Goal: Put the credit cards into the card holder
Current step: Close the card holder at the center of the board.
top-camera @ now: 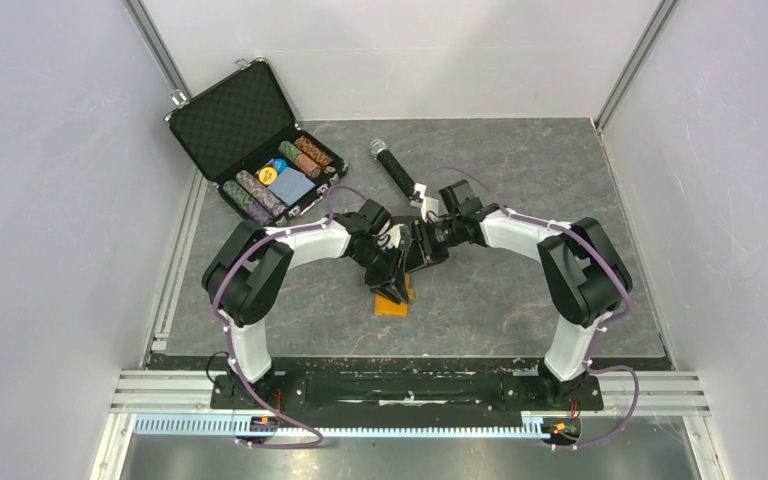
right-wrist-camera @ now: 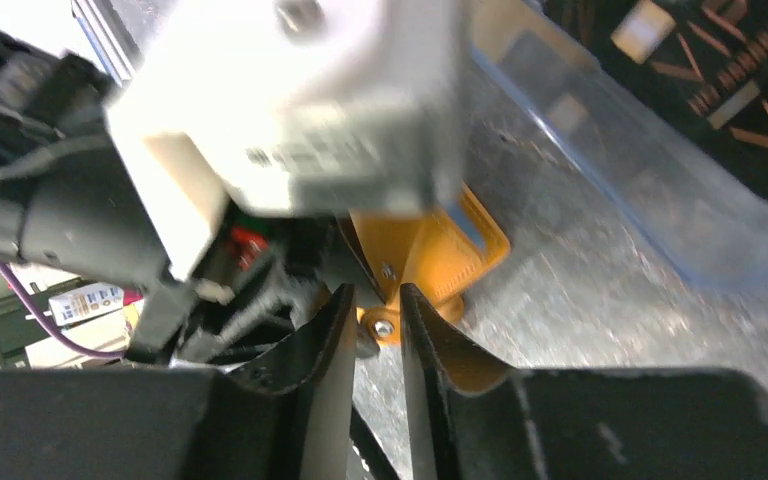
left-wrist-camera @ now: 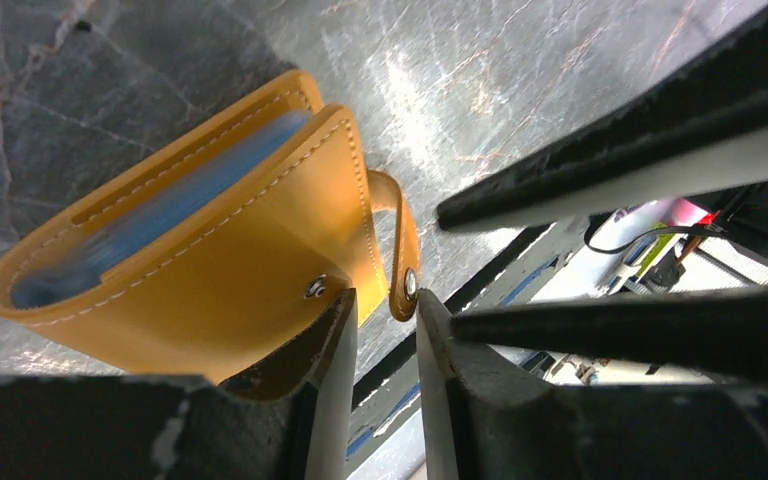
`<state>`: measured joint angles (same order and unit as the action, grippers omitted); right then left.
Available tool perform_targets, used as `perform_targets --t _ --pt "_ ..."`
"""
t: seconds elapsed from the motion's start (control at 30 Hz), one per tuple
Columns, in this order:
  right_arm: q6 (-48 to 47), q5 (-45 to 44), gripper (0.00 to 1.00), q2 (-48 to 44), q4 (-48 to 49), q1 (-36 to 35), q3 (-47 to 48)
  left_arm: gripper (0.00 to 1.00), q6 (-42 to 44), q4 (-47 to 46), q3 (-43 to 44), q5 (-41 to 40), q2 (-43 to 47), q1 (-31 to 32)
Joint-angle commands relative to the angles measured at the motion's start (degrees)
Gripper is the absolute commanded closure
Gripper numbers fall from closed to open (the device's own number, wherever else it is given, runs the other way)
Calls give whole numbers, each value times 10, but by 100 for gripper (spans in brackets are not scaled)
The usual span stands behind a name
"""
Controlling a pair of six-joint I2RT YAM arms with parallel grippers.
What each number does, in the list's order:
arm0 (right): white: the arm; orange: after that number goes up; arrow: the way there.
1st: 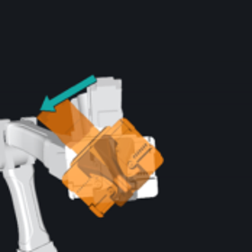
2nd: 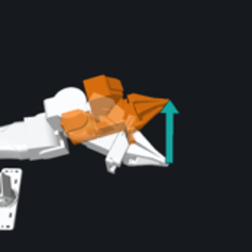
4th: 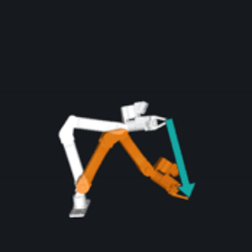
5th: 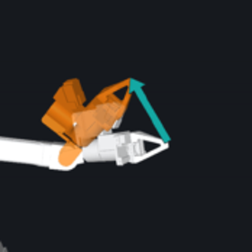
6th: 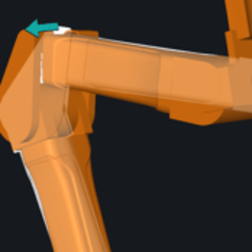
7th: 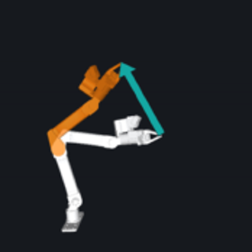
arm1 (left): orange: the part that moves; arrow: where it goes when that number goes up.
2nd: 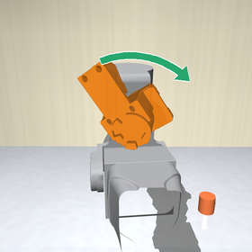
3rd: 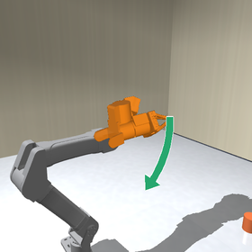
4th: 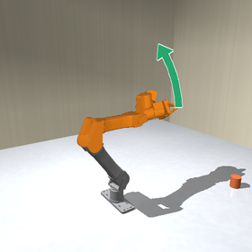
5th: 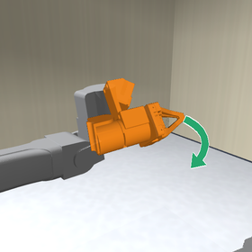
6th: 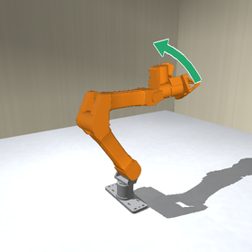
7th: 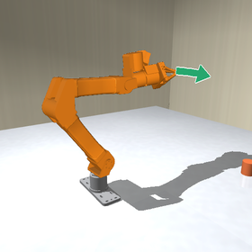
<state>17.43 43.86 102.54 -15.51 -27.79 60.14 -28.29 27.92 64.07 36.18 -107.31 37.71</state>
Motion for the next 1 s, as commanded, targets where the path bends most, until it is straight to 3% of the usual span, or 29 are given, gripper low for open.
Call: perform_targets --t 0.0,0.23,0.5,0.97 --pt "16 -3 78 36 39 -30 50 64 -5 -12 -21 -4 28 2" --pt "14 -66 90 78 42 -52 36 60 -49 -70 -53 -16 86 -4" --pt "10 -84 92 69 37 -53 14 62 -136 -172 -95 -23 104 -8" --pt "14 -81 92 66 38 -53 19 87 -135 -111 -90 -115 105 -7"
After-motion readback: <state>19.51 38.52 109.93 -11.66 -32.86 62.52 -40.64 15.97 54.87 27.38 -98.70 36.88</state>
